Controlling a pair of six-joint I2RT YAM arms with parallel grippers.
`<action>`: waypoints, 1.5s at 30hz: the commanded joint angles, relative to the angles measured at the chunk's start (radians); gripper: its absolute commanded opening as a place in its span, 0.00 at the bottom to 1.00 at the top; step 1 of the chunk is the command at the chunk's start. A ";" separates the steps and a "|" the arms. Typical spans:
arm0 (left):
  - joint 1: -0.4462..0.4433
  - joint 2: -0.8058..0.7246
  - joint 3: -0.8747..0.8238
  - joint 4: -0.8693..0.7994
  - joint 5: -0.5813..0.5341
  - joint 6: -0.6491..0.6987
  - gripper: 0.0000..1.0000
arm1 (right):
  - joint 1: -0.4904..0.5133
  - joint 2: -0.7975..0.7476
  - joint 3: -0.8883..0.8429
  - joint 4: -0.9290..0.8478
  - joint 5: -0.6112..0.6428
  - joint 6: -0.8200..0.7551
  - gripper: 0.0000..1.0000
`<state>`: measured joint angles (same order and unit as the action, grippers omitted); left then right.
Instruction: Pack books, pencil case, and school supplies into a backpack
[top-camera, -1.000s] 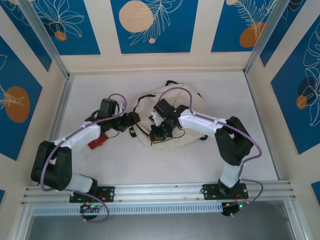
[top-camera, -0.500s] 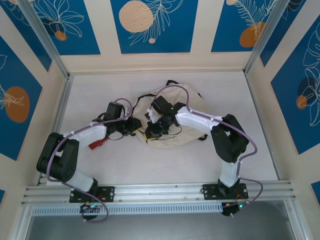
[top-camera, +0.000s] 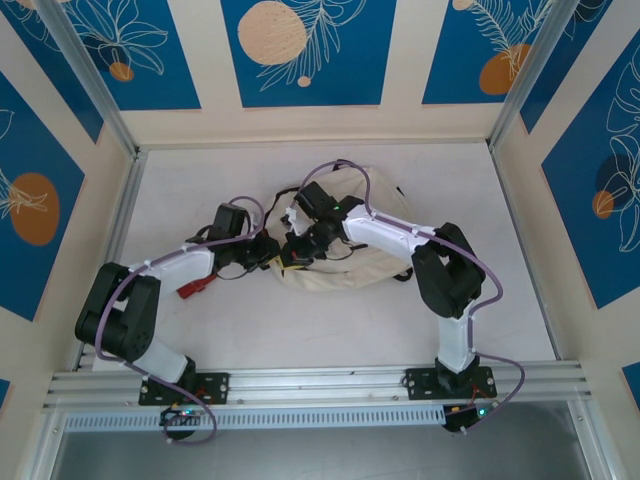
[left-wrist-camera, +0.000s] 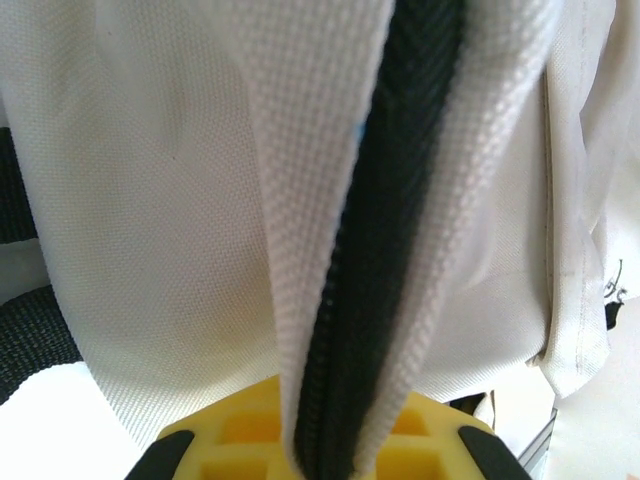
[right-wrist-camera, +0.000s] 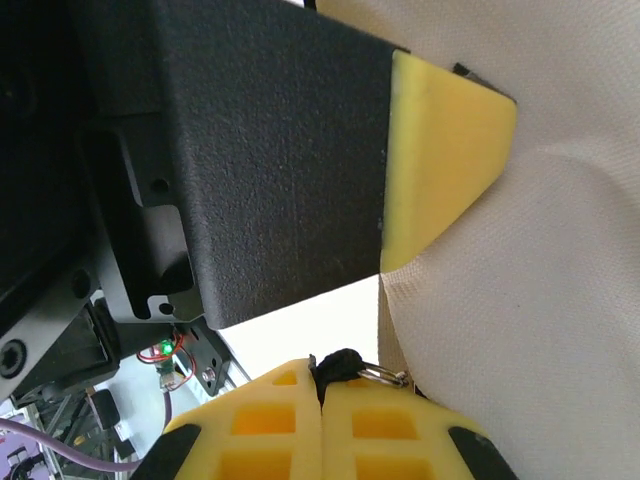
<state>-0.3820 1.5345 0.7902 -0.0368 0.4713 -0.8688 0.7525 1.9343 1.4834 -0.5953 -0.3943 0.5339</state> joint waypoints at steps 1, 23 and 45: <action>-0.015 -0.030 0.028 -0.011 0.003 0.018 0.00 | 0.013 -0.038 0.008 0.036 -0.031 0.012 0.00; 0.047 0.000 0.057 -0.102 -0.175 0.126 0.00 | -0.041 -0.240 -0.356 -0.372 0.504 0.206 0.00; 0.026 0.056 0.394 -0.368 -0.102 0.389 0.81 | -0.514 -0.519 -0.484 -0.381 0.856 0.299 0.24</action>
<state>-0.3416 1.4940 1.1110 -0.3790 0.3443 -0.5522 0.2687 1.4612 0.9596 -0.9741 0.3939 0.8421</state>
